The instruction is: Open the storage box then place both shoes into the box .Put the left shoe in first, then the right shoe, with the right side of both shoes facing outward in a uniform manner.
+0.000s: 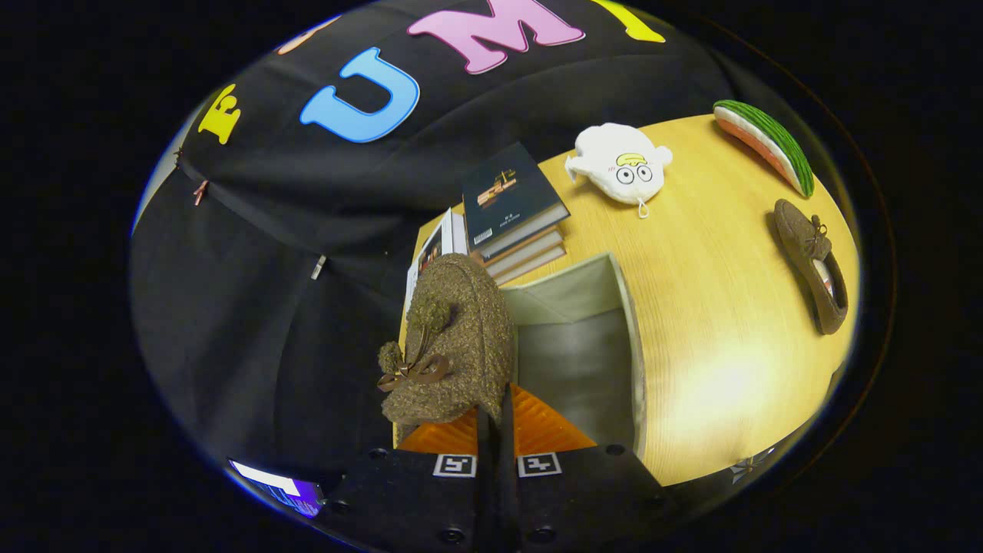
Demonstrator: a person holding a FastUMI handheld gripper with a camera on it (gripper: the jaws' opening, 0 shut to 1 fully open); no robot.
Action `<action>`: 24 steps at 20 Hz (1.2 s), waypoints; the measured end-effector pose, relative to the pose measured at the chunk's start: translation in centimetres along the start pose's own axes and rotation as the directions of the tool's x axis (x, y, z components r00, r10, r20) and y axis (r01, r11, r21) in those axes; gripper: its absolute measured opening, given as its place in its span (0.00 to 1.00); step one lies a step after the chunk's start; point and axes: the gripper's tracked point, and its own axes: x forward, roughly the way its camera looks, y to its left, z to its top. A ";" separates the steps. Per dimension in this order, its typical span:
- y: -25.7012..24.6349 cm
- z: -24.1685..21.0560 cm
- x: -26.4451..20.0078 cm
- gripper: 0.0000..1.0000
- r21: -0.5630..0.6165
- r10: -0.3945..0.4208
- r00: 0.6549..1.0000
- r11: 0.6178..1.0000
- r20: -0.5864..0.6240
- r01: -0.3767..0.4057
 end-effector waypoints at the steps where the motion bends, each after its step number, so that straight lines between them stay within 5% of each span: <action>1: -0.1 -0.3 0.5 0.05 -0.009 -0.012 1.000 1.000 -0.005 0.012; 9: -0.5 -2.1 3.3 0.09 0.047 -0.035 0.998 0.998 -0.055 0.037; 10: 0.2 -2.4 3.4 0.20 0.071 -0.009 0.997 0.997 -0.076 0.014; 13: 3.5 -2.3 3.5 1.00 0.118 0.129 0.990 0.986 -0.065 -0.120; 16: 4.0 -1.5 2.2 0.98 -0.003 0.151 0.988 0.988 -0.035 -0.152; 24: -1.2 1.6 -5.8 0.98 -0.311 0.097 0.994 0.947 0.047 -0.078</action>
